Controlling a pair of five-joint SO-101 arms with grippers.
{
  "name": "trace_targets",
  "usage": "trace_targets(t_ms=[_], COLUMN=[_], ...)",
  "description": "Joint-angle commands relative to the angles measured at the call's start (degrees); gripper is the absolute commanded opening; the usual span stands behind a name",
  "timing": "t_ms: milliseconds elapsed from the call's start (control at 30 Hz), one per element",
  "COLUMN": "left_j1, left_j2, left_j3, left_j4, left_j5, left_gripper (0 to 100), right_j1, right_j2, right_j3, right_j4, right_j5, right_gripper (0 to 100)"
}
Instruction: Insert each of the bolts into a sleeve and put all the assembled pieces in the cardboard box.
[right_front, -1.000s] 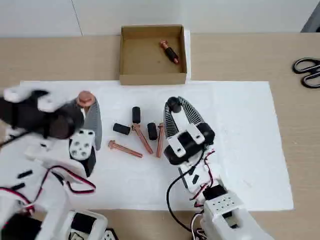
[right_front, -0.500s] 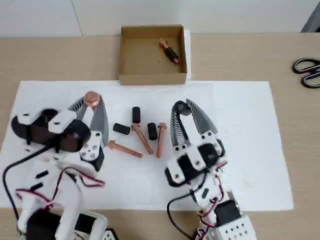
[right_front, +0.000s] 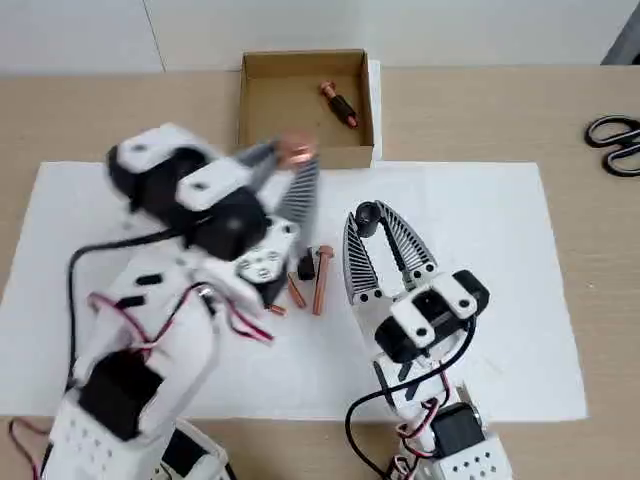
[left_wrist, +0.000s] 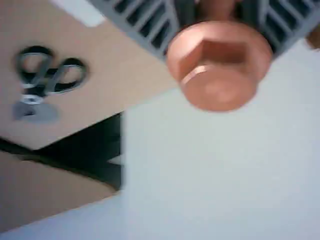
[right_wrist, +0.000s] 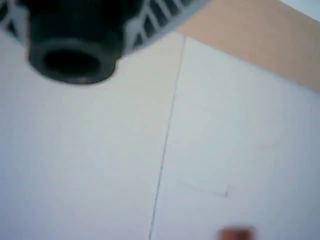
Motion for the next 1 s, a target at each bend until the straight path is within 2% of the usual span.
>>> trace_targets(t_ms=[0,200,333,500,800,967], left_j1=[5.01,7.12,6.77,6.77,5.19,3.16], left_j2=[5.89,9.23,9.32,9.67,9.23,9.14], left_j3=[-6.2,-7.34,-6.9,-5.58,-0.22,0.48], left_j4=[-1.85,-5.71,-5.71,-5.27,-7.03,-6.86], left_j5=[0.09,0.09,0.09,0.0,0.18,4.04], left_gripper=[1,1,1,1,1,1], right_j1=[-0.4,-0.4,-0.4,-0.48,-0.48,-0.48], right_j2=[-0.48,-0.48,-0.48,-0.48,-0.92,-0.92], right_j3=[0.18,0.18,0.18,0.18,0.18,0.18], right_j4=[0.04,0.13,0.13,0.13,0.13,0.13], right_j5=[-0.97,-0.88,-0.44,4.04,4.04,4.04], right_gripper=[0.5,0.5,0.5,0.5,0.5,0.5])
